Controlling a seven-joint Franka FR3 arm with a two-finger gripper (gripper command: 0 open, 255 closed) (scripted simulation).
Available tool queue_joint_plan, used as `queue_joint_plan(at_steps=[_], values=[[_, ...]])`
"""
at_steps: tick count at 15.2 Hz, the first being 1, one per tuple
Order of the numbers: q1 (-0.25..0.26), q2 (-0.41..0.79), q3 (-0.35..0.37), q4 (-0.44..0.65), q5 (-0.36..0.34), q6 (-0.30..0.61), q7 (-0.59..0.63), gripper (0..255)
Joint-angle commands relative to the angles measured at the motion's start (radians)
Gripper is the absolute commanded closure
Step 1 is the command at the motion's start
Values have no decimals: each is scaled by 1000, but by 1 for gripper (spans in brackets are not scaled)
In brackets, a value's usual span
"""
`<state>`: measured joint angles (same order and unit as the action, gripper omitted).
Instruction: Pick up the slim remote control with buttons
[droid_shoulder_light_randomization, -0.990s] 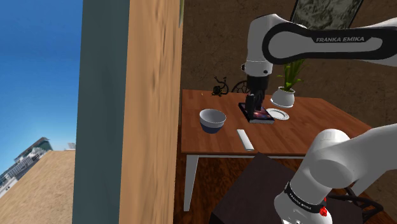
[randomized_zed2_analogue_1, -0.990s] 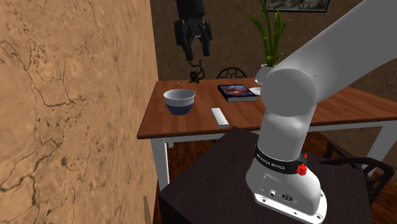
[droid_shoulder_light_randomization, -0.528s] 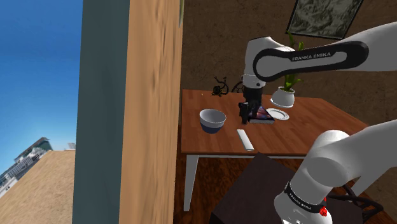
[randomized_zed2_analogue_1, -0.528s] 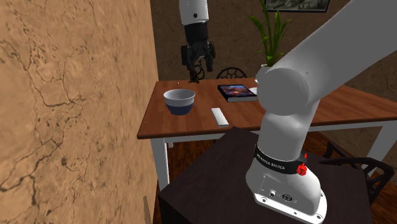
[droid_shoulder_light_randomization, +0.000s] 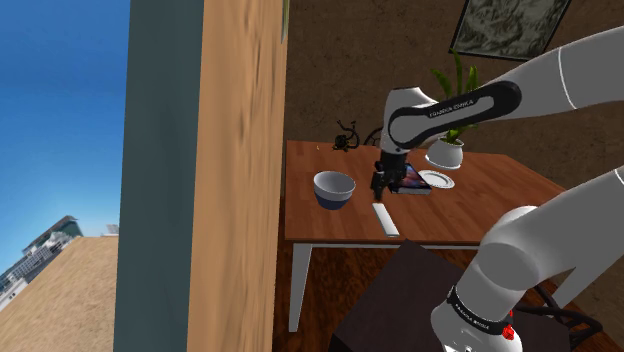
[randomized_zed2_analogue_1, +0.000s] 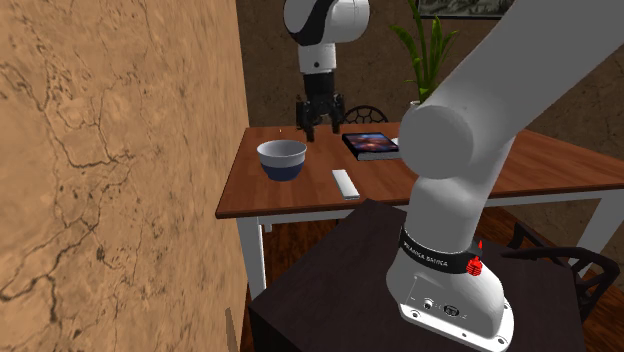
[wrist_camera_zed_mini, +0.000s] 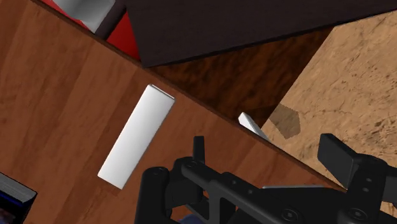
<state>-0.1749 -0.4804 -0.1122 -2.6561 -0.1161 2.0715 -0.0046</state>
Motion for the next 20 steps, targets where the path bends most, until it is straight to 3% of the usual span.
queue_joint_plan(at_steps=[1, 7, 11, 16, 20], values=[[-21, 63, -21, -8, -8, 84, 7, 0], [-77, 264, -95, 12, -12, 301, 2, 0], [-105, 412, -142, 49, 23, 433, -22, 0], [-146, 603, -176, 121, 132, 572, -94, 0], [-208, 749, -162, 196, 251, 654, -171, 0]])
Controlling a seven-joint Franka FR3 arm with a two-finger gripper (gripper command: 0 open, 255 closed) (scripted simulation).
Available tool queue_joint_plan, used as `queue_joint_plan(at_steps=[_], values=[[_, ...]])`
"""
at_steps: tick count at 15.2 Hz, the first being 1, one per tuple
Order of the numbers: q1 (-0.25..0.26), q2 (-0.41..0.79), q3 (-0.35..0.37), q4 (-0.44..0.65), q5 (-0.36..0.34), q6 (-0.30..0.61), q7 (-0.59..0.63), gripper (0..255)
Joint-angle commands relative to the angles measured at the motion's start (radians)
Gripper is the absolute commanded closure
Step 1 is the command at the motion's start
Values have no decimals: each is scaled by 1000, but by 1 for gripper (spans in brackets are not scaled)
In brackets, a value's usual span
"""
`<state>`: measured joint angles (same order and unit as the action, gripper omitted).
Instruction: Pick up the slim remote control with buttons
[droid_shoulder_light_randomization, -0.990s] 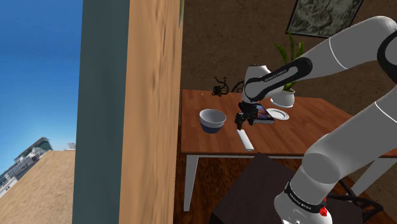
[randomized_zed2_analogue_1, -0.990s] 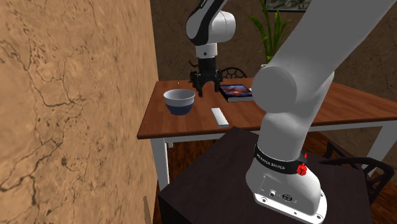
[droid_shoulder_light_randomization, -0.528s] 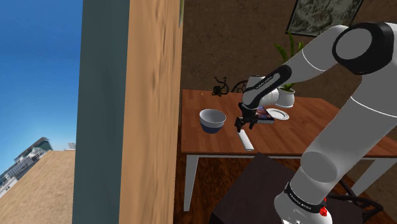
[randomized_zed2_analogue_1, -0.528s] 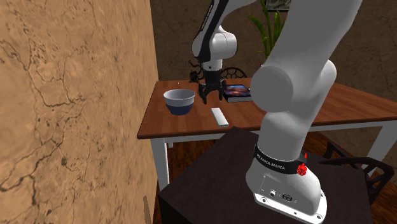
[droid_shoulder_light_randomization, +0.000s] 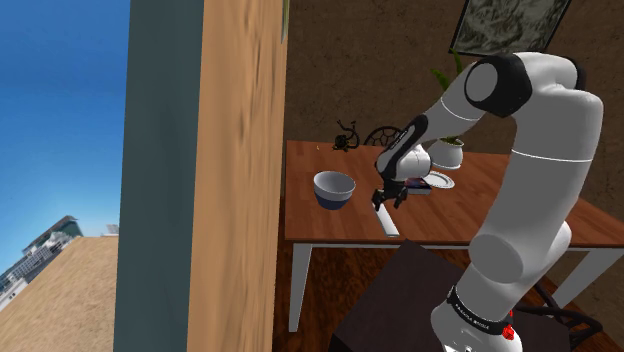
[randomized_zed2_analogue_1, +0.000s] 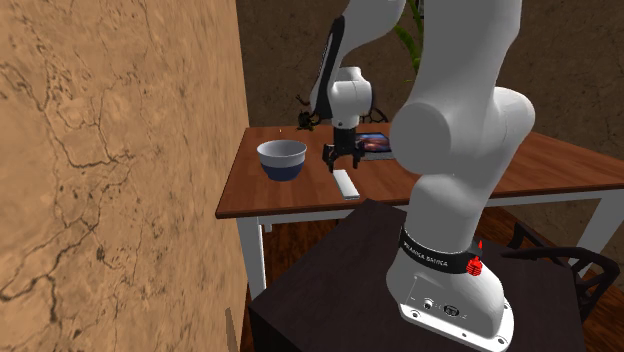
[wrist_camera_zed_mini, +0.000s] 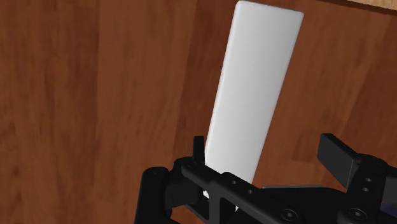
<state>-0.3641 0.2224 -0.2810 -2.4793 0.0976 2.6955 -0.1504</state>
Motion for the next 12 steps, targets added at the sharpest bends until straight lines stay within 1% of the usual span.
queue_joint_plan(at_steps=[1, 7, 9, 10, 12], values=[[-24, 61, 14, 21, 46, 43, -31, 0], [-56, 150, 56, 37, 98, 114, -68, 0], [-59, 158, 61, 39, 102, 121, -71, 0], [-59, 159, 60, 41, 101, 119, -70, 255], [-59, 159, 60, 42, 101, 118, -70, 255]])
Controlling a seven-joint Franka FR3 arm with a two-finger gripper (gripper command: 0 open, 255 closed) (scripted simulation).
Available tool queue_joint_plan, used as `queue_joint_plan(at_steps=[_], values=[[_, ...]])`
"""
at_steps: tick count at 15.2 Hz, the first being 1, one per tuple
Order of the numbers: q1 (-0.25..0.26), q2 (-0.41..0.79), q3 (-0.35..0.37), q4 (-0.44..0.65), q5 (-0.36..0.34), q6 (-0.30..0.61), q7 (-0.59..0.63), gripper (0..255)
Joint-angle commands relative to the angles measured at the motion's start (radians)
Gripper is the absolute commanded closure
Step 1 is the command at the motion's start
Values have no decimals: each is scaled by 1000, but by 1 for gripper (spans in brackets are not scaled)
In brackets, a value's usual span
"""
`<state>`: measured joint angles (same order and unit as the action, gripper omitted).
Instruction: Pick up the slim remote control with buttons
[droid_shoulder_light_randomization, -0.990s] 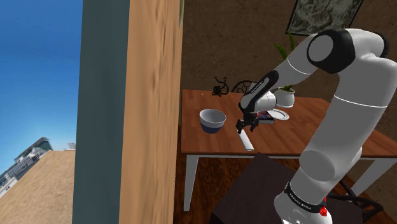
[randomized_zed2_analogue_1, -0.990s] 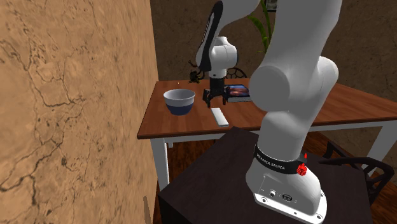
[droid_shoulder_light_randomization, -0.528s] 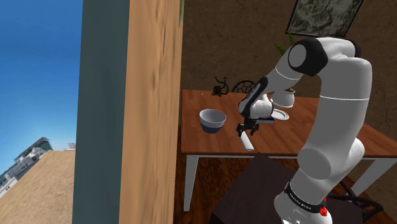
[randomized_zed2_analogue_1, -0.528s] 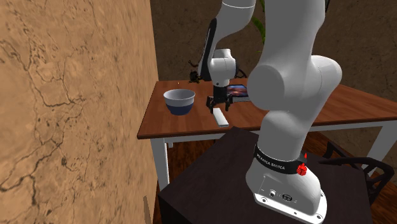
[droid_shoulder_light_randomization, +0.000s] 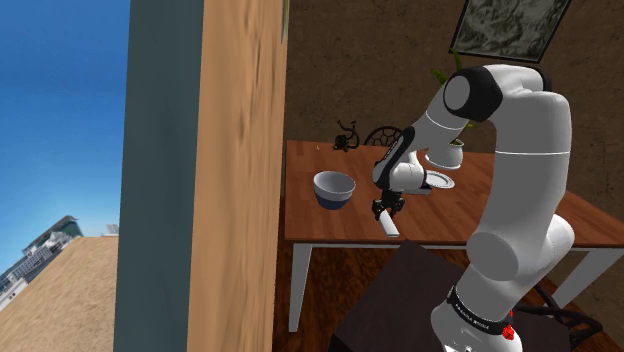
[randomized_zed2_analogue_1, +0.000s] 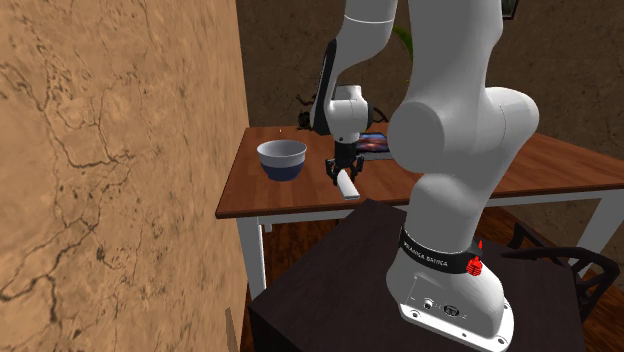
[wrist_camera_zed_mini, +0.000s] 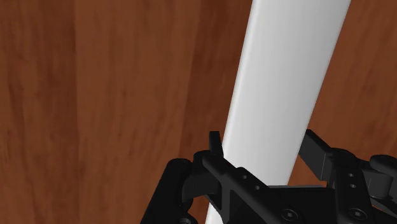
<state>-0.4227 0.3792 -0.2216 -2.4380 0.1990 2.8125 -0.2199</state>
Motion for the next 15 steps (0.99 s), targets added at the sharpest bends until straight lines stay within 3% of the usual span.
queue_joint_plan(at_steps=[1, 7, 15], values=[[0, 2, 1, 1, 0, 1, 0, 255], [-1, 1, 1, -2, 1, 4, -2, 255], [41, -117, -55, -23, -69, -92, 48, 255]])
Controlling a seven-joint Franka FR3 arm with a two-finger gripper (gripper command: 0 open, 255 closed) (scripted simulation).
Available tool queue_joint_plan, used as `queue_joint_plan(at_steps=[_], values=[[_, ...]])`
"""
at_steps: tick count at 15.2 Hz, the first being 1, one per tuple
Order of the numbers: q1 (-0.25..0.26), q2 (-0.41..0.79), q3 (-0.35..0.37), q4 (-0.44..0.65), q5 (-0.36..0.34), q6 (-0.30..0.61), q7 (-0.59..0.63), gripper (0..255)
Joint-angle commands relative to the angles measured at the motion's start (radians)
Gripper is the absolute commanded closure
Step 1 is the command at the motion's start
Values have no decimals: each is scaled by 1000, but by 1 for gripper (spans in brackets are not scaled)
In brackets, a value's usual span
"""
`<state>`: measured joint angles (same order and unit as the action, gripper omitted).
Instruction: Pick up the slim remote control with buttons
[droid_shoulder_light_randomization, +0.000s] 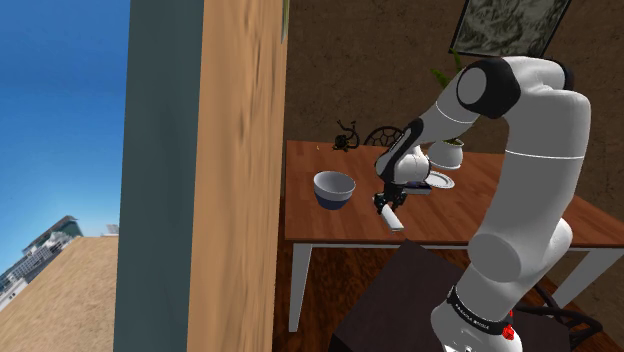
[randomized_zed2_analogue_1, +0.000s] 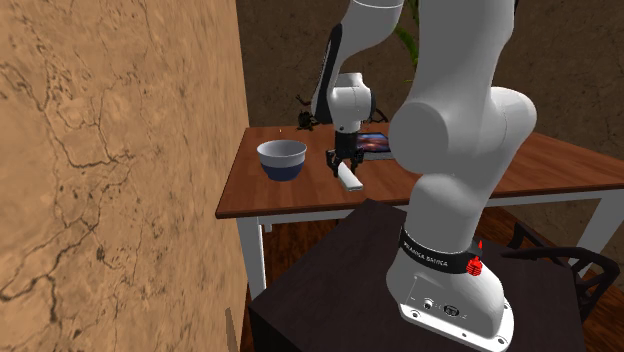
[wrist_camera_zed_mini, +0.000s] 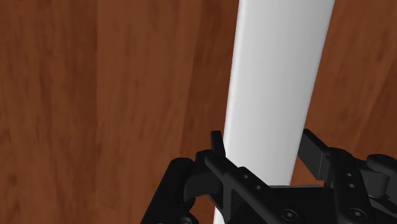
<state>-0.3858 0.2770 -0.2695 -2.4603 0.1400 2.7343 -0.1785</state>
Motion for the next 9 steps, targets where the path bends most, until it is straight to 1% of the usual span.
queue_joint_plan(at_steps=[1, 7, 9], values=[[8, -29, -13, -2, -19, -26, 13, 255], [26, -114, -40, -5, -75, -104, 52, 255], [26, -116, -40, -5, -76, -106, 53, 255]])
